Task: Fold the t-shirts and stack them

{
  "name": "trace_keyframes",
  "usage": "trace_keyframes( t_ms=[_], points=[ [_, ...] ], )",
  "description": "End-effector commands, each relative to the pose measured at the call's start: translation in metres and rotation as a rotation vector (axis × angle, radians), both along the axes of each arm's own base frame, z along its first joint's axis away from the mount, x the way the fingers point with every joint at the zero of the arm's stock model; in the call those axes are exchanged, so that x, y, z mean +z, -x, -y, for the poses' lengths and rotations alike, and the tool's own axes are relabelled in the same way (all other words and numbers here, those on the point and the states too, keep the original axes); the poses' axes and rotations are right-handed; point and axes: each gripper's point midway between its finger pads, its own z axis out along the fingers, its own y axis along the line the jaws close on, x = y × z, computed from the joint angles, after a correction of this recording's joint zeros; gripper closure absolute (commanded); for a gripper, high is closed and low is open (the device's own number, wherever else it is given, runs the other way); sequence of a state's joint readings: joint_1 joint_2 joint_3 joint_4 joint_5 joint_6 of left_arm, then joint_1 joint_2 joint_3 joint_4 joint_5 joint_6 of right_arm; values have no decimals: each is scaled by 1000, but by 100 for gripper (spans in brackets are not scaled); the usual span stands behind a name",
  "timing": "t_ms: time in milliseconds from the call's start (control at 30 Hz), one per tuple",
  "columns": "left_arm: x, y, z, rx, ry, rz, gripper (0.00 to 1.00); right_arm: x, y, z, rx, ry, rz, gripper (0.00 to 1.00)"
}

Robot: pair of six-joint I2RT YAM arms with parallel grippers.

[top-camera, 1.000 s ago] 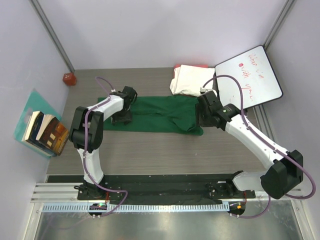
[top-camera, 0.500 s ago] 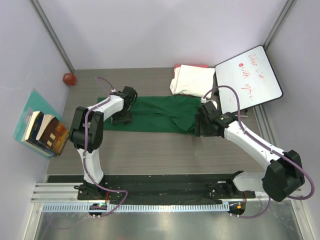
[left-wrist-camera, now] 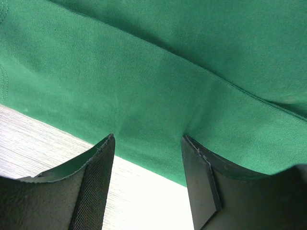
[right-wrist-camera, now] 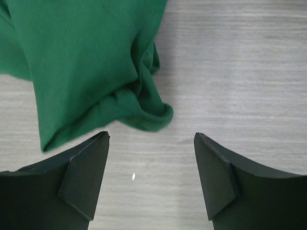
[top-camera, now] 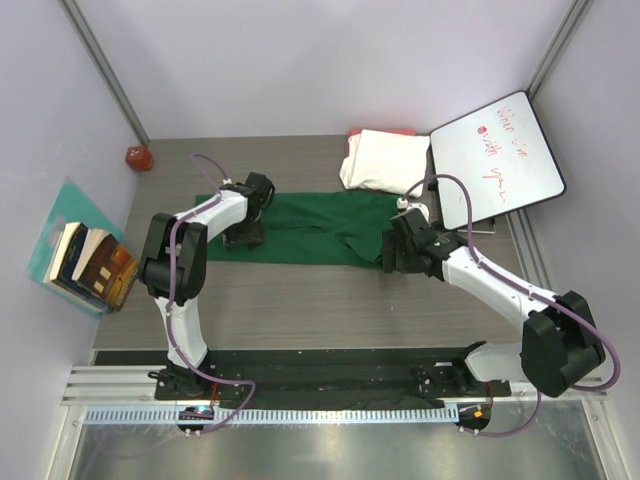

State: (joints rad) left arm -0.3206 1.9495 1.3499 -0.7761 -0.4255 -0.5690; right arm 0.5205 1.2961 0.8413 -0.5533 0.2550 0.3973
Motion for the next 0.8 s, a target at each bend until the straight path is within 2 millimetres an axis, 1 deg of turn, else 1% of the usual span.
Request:
trace_keyframes(
  t_ms=[0,67,100,167,200,333,400,433,467,533,567,633,667,700,733,767],
  points=[
    [-18,6,4,-4,2,-40,41,-10,-21,-6,-18,7,38,23],
    [-19,6,5,-8,2,-40,41,-17,-25,-11,-18,-9,37,23],
    [-19,7,5,-9,2,-42,41,-25,-25,-11,-18,-1,22,22],
    [-20,8,5,-9,1,-45,41,-29,-29,-13,-18,-5,29,22],
    [-20,8,4,-9,-1,-46,41,-34,-30,-14,-16,1,19,22],
    [-20,8,4,-11,-7,-44,42,-32,-39,-21,0,-22,47,24],
    [-20,8,3,-11,-12,-43,42,-28,-41,-24,9,-34,64,31],
    [-20,9,2,-11,-14,-44,42,-22,-44,-24,9,-42,87,35],
    [-20,9,2,-9,-16,-45,42,-18,-46,-23,4,-35,101,46],
    [-21,10,1,-10,-21,-52,42,-11,-49,-21,2,-27,127,57],
    [-21,12,0,-10,-25,-57,42,-6,-52,-21,1,-23,141,69],
    [-24,13,0,-10,-28,-66,42,0,-55,-18,2,-4,151,81],
    [-23,14,0,-14,-36,-71,42,6,-59,-19,2,-2,161,91],
    [-24,14,-1,-14,-46,-75,43,7,-58,-17,-4,13,150,97],
    [-25,17,-2,-16,-61,-86,44,9,-59,-18,2,20,144,99],
    [-25,19,-2,-21,-73,-93,45,14,-64,-20,7,21,146,99]
  ],
)
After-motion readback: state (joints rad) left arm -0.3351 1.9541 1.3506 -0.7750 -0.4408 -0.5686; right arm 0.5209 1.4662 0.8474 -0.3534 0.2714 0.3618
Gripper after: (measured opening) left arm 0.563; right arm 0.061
